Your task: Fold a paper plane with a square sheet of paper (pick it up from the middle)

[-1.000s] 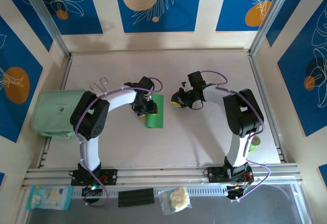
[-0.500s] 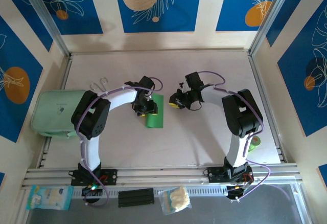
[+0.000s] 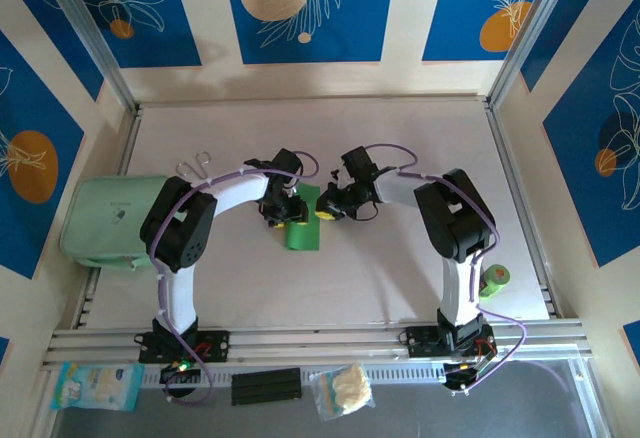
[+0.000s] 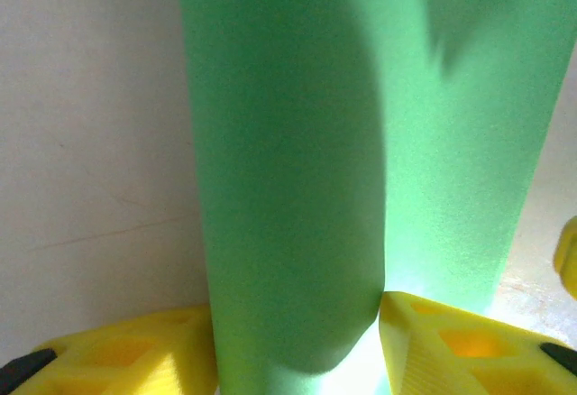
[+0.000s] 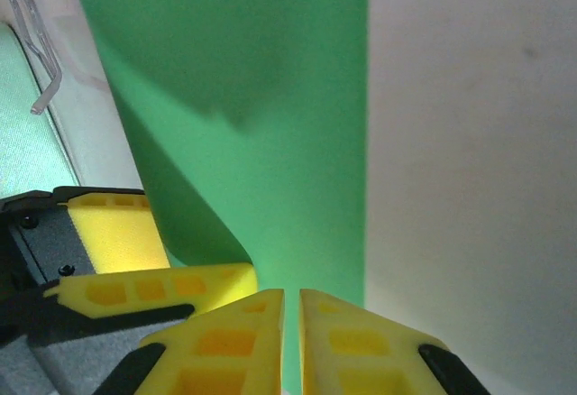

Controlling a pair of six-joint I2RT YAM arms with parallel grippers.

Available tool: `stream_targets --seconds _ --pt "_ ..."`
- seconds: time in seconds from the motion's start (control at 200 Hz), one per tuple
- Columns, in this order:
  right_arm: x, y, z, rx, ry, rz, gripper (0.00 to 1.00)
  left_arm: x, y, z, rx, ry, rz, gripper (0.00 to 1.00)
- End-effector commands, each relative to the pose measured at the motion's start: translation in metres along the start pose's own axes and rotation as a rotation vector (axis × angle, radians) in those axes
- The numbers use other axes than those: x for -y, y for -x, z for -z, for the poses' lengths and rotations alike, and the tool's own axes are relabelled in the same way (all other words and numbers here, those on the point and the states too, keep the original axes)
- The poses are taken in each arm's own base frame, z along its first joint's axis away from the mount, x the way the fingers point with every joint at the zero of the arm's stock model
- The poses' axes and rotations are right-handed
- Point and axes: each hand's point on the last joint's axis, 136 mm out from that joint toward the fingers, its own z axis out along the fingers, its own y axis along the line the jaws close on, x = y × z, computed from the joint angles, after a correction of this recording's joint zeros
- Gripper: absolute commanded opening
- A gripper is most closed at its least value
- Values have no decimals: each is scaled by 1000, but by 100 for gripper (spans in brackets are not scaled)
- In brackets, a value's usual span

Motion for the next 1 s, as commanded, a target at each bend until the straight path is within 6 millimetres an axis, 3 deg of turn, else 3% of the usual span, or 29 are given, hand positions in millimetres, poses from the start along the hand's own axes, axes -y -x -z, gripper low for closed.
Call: stream_targets --seconds 0.0,0.995 --pt "-6 -2 -6 -29 17 7 12 -27 -38 -54 -160 77 25 53" --pt "5 -3 -18 -65 -3 -7 11 -32 -45 -62 -186 91 49 53"
